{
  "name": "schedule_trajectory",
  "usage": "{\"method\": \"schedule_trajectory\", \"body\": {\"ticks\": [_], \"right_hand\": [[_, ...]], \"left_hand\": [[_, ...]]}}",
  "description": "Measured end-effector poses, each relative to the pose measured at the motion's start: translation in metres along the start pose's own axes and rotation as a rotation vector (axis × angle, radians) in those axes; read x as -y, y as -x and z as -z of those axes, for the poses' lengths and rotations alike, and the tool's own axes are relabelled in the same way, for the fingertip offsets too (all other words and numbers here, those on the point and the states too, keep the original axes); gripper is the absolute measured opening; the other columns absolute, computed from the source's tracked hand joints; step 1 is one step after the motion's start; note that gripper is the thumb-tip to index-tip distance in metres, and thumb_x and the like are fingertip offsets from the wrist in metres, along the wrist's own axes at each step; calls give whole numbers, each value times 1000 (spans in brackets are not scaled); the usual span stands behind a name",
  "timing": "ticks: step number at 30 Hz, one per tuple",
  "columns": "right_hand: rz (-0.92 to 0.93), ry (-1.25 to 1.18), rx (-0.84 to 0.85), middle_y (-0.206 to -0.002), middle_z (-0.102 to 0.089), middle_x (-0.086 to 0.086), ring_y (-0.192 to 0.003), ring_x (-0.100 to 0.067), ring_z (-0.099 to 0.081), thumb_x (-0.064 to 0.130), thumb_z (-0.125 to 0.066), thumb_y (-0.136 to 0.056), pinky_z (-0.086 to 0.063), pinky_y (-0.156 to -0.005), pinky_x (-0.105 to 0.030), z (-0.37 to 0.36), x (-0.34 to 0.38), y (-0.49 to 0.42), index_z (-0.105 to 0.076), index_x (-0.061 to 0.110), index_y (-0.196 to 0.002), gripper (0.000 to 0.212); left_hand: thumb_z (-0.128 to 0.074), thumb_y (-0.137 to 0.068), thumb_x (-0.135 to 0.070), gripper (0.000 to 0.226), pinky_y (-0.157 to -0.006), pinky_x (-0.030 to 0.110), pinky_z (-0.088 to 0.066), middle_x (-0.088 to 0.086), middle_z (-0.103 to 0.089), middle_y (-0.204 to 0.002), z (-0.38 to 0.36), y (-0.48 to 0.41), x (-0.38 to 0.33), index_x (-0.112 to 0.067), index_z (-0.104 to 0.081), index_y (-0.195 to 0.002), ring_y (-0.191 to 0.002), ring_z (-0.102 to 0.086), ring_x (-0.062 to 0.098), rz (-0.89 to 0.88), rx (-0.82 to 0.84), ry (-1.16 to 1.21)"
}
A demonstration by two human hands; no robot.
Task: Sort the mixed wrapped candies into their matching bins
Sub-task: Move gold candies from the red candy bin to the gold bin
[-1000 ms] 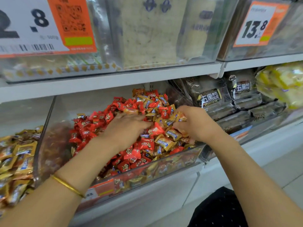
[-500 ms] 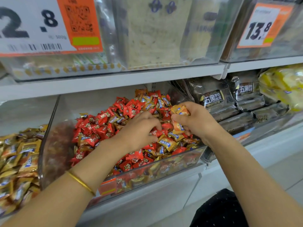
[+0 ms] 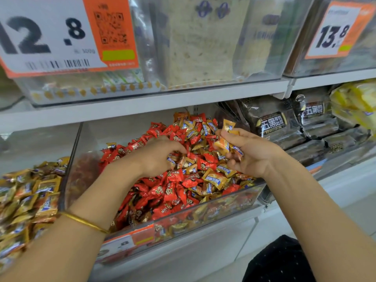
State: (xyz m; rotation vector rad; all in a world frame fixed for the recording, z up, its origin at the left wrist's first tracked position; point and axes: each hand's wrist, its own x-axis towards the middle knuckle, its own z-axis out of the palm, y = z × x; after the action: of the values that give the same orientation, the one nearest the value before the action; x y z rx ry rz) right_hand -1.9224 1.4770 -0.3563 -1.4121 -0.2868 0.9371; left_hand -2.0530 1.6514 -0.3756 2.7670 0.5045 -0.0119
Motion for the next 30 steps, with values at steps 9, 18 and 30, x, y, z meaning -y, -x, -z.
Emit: {"method": "schedule_trajectory", "body": {"ticks": [9, 18, 30], "right_hand": [[-190, -591, 74, -90, -71, -15, -66, -26, -71, 5, -64, -82, -56, -45, -32, -8, 2, 0, -68, 5, -98, 16], [-202, -489, 81, -74, -59, -9, -46, -9, -45, 51, -65, -79, -30, -28, -12, -5, 0, -2, -55, 10, -68, 44], [412, 1429, -290, -121, -56, -9, -101, -30, -61, 17, -58, -91, -51, -85, -36, -5, -13, -15, -66, 21, -111, 22]], "left_hand": [[-65, -85, -14, 40, -94, 35, -43, 0, -42, -116, -6, 4, -1, -29, -58, -121, -108, -47, 18, -59, 84, -92], [-66, -85, -24, 17, -76, 22, -37, -1, -43, -106, -8, 5, -4, -15, -62, -99, -93, -49, 14, -37, -62, 75], [-73, -76, -5, 23, -56, 21, -36, -3, -50, -70, -2, 2, -6, -12, -52, -73, -61, -46, 8, 65, -232, 495]]}}
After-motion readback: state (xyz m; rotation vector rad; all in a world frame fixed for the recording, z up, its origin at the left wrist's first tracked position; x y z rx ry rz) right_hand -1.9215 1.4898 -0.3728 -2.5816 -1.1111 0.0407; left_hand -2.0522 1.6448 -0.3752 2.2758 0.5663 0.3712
